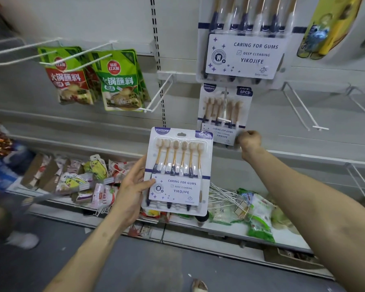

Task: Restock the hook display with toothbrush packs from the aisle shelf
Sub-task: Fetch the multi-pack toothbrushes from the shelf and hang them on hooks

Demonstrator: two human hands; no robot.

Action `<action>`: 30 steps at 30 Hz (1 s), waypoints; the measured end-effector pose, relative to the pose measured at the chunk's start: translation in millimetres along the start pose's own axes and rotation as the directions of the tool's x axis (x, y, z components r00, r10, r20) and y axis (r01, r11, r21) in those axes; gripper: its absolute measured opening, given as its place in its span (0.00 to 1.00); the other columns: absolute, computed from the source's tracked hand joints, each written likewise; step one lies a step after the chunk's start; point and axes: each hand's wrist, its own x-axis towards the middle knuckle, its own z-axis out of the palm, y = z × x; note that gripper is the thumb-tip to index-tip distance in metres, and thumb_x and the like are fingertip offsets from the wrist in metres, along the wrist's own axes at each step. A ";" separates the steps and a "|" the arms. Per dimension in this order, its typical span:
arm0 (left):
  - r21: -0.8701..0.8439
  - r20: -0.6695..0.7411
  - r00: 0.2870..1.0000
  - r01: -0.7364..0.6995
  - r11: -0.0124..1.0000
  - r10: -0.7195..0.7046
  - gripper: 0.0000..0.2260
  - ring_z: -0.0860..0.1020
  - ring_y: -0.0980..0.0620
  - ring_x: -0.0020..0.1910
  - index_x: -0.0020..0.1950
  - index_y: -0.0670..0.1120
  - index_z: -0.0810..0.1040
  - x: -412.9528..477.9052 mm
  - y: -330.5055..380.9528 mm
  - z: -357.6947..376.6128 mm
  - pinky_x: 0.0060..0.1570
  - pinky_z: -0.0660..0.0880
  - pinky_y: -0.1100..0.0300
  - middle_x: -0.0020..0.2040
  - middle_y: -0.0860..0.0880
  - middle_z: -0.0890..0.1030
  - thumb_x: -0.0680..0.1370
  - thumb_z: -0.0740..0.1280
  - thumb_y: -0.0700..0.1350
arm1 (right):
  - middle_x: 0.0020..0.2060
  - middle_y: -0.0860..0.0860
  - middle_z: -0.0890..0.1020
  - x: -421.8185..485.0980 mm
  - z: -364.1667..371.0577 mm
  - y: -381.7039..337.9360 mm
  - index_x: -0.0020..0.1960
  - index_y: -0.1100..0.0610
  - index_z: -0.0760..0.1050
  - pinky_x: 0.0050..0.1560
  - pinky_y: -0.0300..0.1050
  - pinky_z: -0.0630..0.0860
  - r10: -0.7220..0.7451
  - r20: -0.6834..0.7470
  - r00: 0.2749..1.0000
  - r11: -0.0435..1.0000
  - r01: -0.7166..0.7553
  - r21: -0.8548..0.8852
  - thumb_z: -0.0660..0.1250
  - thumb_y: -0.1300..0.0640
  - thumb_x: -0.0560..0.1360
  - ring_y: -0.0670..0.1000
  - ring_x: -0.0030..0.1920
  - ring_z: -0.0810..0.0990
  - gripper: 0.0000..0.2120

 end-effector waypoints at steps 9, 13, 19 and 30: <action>-0.038 -0.003 1.000 0.029 0.999 -0.029 0.32 0.80 0.45 0.68 0.76 0.53 0.73 -23.1 -7.2 -4.0 0.62 0.80 0.47 0.66 0.47 0.83 0.77 0.65 0.25 | 0.47 0.58 0.80 -91.8 -36.5 47.8 0.65 0.63 0.72 0.47 0.48 0.78 0.075 0.160 0.984 0.977 -0.105 0.188 0.61 0.54 0.86 0.55 0.43 0.80 0.14; -0.037 0.017 1.000 0.020 0.999 -0.020 0.31 0.83 0.50 0.63 0.72 0.54 0.75 -29.9 -5.4 9.5 0.54 0.82 0.59 0.62 0.50 0.85 0.78 0.64 0.24 | 0.54 0.62 0.85 -167.1 -57.6 46.2 0.64 0.64 0.76 0.53 0.51 0.82 -0.042 0.487 0.873 0.952 -0.113 0.284 0.58 0.50 0.87 0.58 0.51 0.86 0.18; -0.008 0.075 0.997 0.011 1.000 -0.011 0.30 0.82 0.53 0.63 0.74 0.52 0.73 -34.8 -7.4 30.7 0.57 0.81 0.57 0.60 0.54 0.86 0.78 0.65 0.25 | 0.54 0.62 0.86 -207.9 -79.8 45.2 0.58 0.60 0.78 0.58 0.60 0.81 -0.130 0.426 0.896 0.961 0.007 0.278 0.63 0.63 0.84 0.58 0.51 0.84 0.07; 0.120 -0.001 1.000 -0.028 0.992 0.028 0.06 0.85 0.42 0.52 0.61 0.47 0.81 -5.8 2.7 74.2 0.50 0.81 0.49 0.54 0.46 0.88 0.85 0.66 0.43 | 0.47 0.56 0.88 -205.8 -113.2 18.6 0.55 0.57 0.81 0.49 0.50 0.84 -0.257 0.228 0.939 0.938 0.185 0.293 0.65 0.65 0.83 0.52 0.45 0.86 0.07</action>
